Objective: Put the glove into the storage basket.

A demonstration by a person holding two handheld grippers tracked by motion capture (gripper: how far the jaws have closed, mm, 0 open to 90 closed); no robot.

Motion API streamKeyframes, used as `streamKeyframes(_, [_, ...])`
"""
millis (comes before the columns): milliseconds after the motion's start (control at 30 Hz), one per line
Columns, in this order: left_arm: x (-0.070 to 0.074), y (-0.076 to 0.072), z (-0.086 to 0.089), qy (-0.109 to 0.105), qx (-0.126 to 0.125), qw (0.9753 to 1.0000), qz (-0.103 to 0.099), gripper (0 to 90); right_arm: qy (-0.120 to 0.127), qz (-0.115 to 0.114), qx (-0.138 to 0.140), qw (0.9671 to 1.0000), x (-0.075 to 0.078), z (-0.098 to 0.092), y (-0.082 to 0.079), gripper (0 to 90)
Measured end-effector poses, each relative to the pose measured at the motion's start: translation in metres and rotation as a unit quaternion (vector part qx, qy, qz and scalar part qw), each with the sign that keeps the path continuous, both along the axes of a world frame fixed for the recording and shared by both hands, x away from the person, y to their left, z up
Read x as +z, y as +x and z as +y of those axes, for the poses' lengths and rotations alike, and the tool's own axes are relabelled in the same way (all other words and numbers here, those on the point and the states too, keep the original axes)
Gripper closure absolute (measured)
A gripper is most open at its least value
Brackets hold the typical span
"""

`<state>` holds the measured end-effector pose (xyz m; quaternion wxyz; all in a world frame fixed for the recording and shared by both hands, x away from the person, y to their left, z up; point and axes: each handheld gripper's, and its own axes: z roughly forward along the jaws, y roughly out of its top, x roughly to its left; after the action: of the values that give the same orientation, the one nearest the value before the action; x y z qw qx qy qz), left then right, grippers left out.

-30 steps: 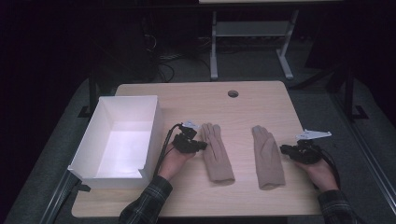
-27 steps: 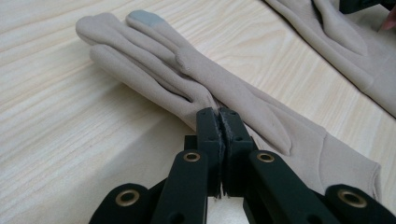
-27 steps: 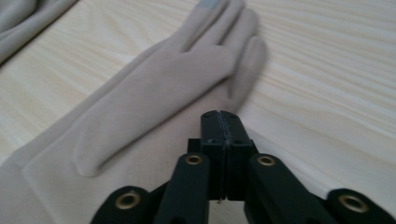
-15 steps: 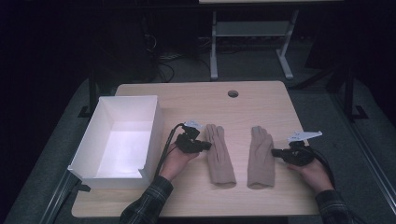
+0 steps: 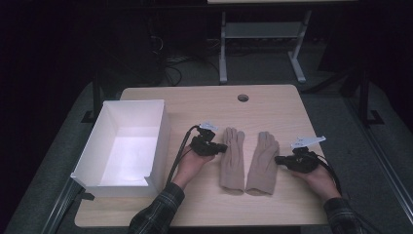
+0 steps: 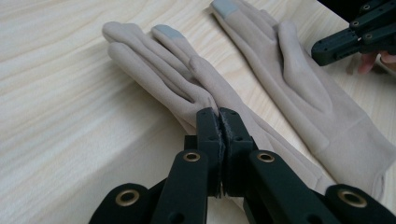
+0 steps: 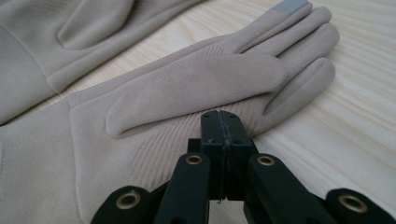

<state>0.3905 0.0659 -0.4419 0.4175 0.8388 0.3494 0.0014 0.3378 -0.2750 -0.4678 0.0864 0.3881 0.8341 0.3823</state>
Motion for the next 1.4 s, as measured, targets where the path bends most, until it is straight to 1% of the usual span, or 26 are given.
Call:
streamKeyframes(33, [0.000, 0.001, 0.000, 0.001, -0.002, 1.0000, -0.003, 87.7, 0.002, 0.004, 0.000, 1.0000, 0.000, 0.002, 0.000, 89.8])
streamKeyframes(67, [0.001, 0.002, -0.002, -0.004, 0.000, 1.0000, -0.003, 87.7, 0.006, 0.000, 0.006, 1.0000, 0.000, 0.005, 0.002, 89.9])
streamKeyframes(133, [0.001, 0.003, -0.002, -0.004, -0.002, 1.0000, -0.006, 87.7, 0.012, 0.000, 0.010, 0.9999, 0.000, 0.010, 0.003, 90.0])
streamKeyframes(233, [0.001, 0.002, -0.001, -0.004, -0.002, 1.0000, -0.007, 87.7, 0.010, 0.006, 0.016, 0.9998, 0.000, 0.017, 0.003, 90.0])
streamKeyframes(333, [0.003, 0.000, -0.001, -0.010, -0.002, 0.9999, -0.007, 87.7, 0.010, 0.005, 0.022, 0.9997, 0.001, 0.022, 0.004, 90.0])
streamKeyframes(400, [0.004, 0.000, 0.000, -0.010, -0.002, 0.9999, -0.010, 87.7, 0.012, 0.004, 0.027, 0.9996, 0.001, 0.026, 0.004, 90.0])
streamKeyframes(433, [0.005, 0.000, 0.000, -0.012, -0.002, 0.9998, -0.013, 87.7, 0.013, 0.010, 0.026, 0.9995, 0.002, 0.028, 0.003, 90.0])
streamKeyframes(467, [0.005, 0.000, 0.000, -0.012, -0.002, 0.9998, -0.013, 87.7, 0.013, 0.004, 0.034, 0.9993, 0.001, 0.030, 0.004, 90.0])
streamKeyframes(500, [0.006, 0.000, 0.001, -0.014, -0.002, 0.9998, -0.015, 87.7, 0.013, 0.004, 0.034, 0.9993, 0.001, 0.030, 0.004, 90.0])
streamKeyframes(533, [0.008, 0.000, 0.001, -0.018, -0.001, 0.9997, -0.018, 87.7, 0.013, 0.009, 0.038, 0.9991, 0.001, 0.036, 0.003, 90.0])
streamKeyframes(567, [0.008, 0.000, 0.001, -0.018, -0.001, 0.9997, -0.018, 87.7, 0.013, 0.009, 0.038, 0.9991, 0.001, 0.036, 0.003, 90.0])
streamKeyframes(600, [0.010, 0.000, 0.002, -0.019, -0.001, 0.9996, -0.019, 87.7, 0.005, 0.005, 0.040, 0.9992, 0.002, 0.040, 0.002, 90.0])
streamKeyframes(633, [0.011, 0.000, 0.002, -0.018, -0.002, 0.9996, -0.020, 87.7, 0.001, -0.001, 0.039, 0.9993, 0.003, 0.039, 0.002, 90.0])
streamKeyframes(700, [0.011, 0.000, 0.002, -0.019, -0.003, 0.9996, -0.020, 87.7, 0.005, -0.011, 0.025, 0.9996, 0.007, 0.032, 0.002, 90.0])
streamKeyframes(733, [0.011, 0.000, 0.002, -0.019, -0.004, 0.9996, -0.022, 87.7, 0.005, -0.011, 0.025, 0.9996, 0.007, 0.032, 0.002, 90.0])
streamKeyframes(767, [0.011, 0.000, 0.001, -0.022, -0.005, 0.9995, -0.023, 87.6, 0.006, -0.017, 0.005, 0.9998, 0.009, 0.022, 0.003, 90.0])
streamKeyframes(867, [0.011, 0.002, 0.000, -0.021, -0.007, 0.9994, -0.025, 87.5, 0.003, -0.010, -0.012, 0.9999, 0.006, 0.013, 0.005, 90.0])
streamKeyframes(1067, [0.016, 0.003, -0.012, -0.028, -0.014, 0.9991, -0.029, 87.6, -0.009, 0.003, -0.006, 0.9999, -0.001, 0.018, 0.007, 90.0])
streamKeyframes(1100, [0.017, 0.003, -0.018, -0.028, -0.021, 0.9989, -0.031, 87.6, -0.008, 0.005, -0.007, 0.9999, -0.001, 0.018, 0.007, 90.0])
streamKeyframes(1133, [0.017, 0.003, -0.018, -0.028, -0.021, 0.9989, -0.031, 87.6, -0.008, 0.005, -0.007, 0.9999, -0.001, 0.018, 0.007, 90.0])
streamKeyframes(1167, [0.018, 0.003, -0.024, -0.030, -0.026, 0.9987, -0.032, 87.6, -0.006, 0.003, -0.003, 1.0000, -0.002, 0.017, 0.007, 90.0])
streamKeyframes(1200, [0.018, 0.003, -0.024, -0.030, -0.026, 0.9987, -0.032, 87.6, -0.004, 0.007, -0.006, 1.0000, -0.002, 0.017, 0.007, 90.0])
streamKeyframes(1233, [0.019, 0.002, -0.030, -0.030, -0.034, 0.9984, -0.033, 87.7, -0.003, 0.007, -0.006, 1.0000, -0.002, 0.017, 0.007, 90.0])
streamKeyframes(1267, [0.020, 0.001, -0.033, -0.032, -0.035, 0.9983, -0.034, 87.7, -0.004, 0.006, -0.005, 1.0000, -0.003, 0.017, 0.007, 90.0])
streamKeyframes(1333, [0.021, 0.000, -0.036, -0.031, -0.039, 0.9981, -0.036, 87.7, -0.003, 0.007, -0.005, 1.0000, -0.003, 0.017, 0.007, 90.0])
streamKeyframes(1400, [0.023, -0.001, -0.043, -0.036, -0.045, 0.9976, -0.037, 87.7, -0.003, 0.006, -0.005, 1.0000, -0.003, 0.018, 0.007, 90.0])
